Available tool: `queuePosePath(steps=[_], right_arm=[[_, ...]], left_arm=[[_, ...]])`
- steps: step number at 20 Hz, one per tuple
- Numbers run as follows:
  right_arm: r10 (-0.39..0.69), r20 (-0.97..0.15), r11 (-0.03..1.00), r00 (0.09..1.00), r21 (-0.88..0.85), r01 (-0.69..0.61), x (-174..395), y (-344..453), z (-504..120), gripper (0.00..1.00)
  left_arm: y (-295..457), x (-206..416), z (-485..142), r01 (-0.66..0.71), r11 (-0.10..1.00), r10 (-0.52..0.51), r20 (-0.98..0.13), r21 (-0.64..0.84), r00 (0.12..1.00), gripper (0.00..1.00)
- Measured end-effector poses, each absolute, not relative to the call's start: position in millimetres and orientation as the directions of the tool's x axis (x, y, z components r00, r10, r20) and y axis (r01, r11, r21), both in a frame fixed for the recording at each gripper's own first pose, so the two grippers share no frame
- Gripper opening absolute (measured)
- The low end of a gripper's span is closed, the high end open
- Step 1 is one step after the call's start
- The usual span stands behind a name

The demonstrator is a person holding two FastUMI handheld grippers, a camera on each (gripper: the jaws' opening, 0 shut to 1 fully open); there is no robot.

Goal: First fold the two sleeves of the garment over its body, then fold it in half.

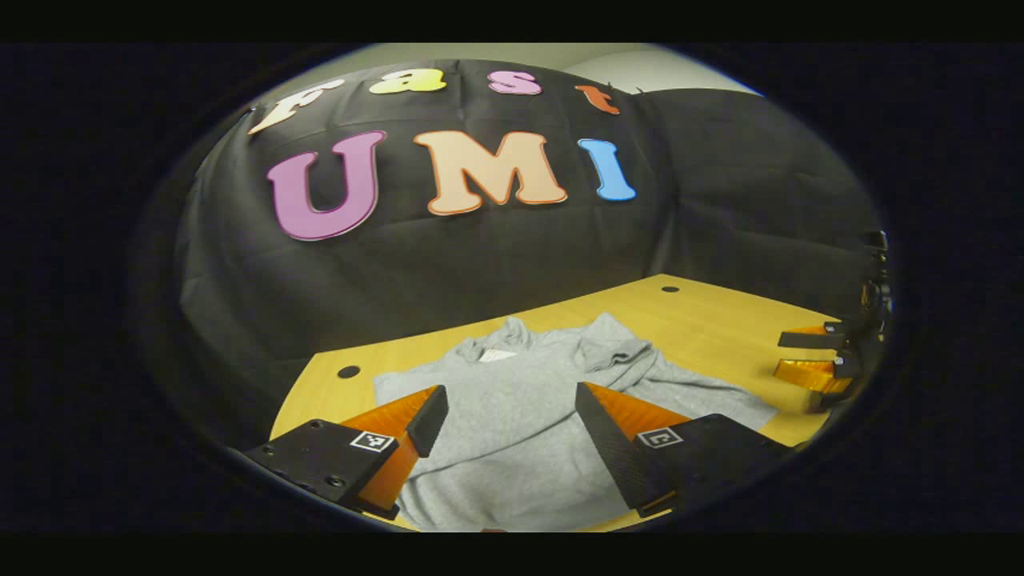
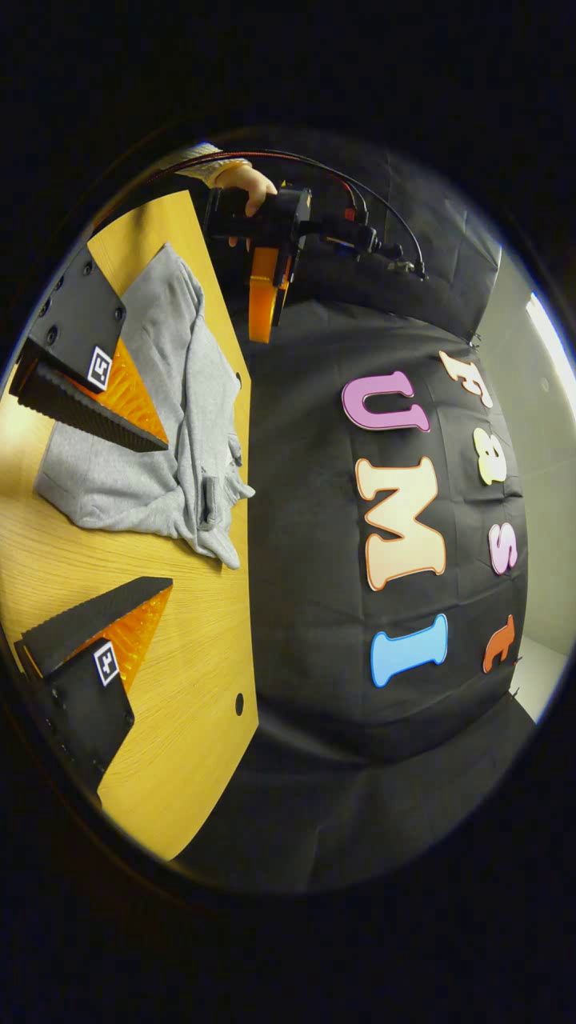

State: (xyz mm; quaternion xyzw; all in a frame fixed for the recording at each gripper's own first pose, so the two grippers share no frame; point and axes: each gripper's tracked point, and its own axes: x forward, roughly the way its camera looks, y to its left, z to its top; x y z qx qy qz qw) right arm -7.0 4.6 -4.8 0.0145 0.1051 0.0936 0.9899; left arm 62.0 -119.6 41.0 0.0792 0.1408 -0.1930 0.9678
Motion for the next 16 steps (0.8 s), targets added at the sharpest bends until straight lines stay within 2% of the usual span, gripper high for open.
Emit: queuePosePath(steps=[3, 4, 5, 8, 14, 15, 16], right_arm=[[0.214, -0.286, 0.976, 0.934, 0.015, -0.219, -15.8, 24.6, -23.1, 0.97], [0.216, -0.309, 0.974, 0.926, 0.001, -0.226, -18.5, 29.1, -28.1, 0.98], [0.22, -0.335, 0.971, 0.916, -0.011, -0.237, -21.2, 33.5, -35.4, 0.98], [0.217, -0.404, 0.97, 0.889, -0.01, -0.242, -29.0, 40.1, -52.3, 0.98], [0.219, -0.505, 0.973, 0.835, 0.054, -0.223, -32.1, 42.8, -74.5, 0.98], [0.217, -0.521, 0.973, 0.826, 0.053, -0.223, -33.1, 43.1, -80.4, 0.94], [0.215, -0.533, 0.973, 0.818, 0.048, -0.224, -33.3, 43.6, -84.5, 0.98]], left_arm=[[-83.6, 28.6, 20.1, 0.353, 0.93, -0.299, -0.35, 0.103, 0.888, 0.94], [-75.6, 19.2, 11.4, 0.343, 0.935, -0.288, -0.37, 0.092, 0.883, 0.97], [-68.1, 10.2, 2.8, 0.338, 0.938, -0.282, -0.395, 0.079, 0.875, 0.94], [-51.5, -17.7, -33.0, 0.323, 0.946, -0.267, -0.489, 0.033, 0.831, 0.94], [-31.4, -43.9, -82.8, 0.28, 0.959, -0.25, -0.579, -0.039, 0.776, 0.95], [-28.5, -45.7, -91.2, 0.27, 0.962, -0.245, -0.589, -0.047, 0.77, 0.95], [-25.1, -48.5, -96.2, 0.255, 0.965, -0.24, -0.595, -0.059, 0.767, 0.95]])
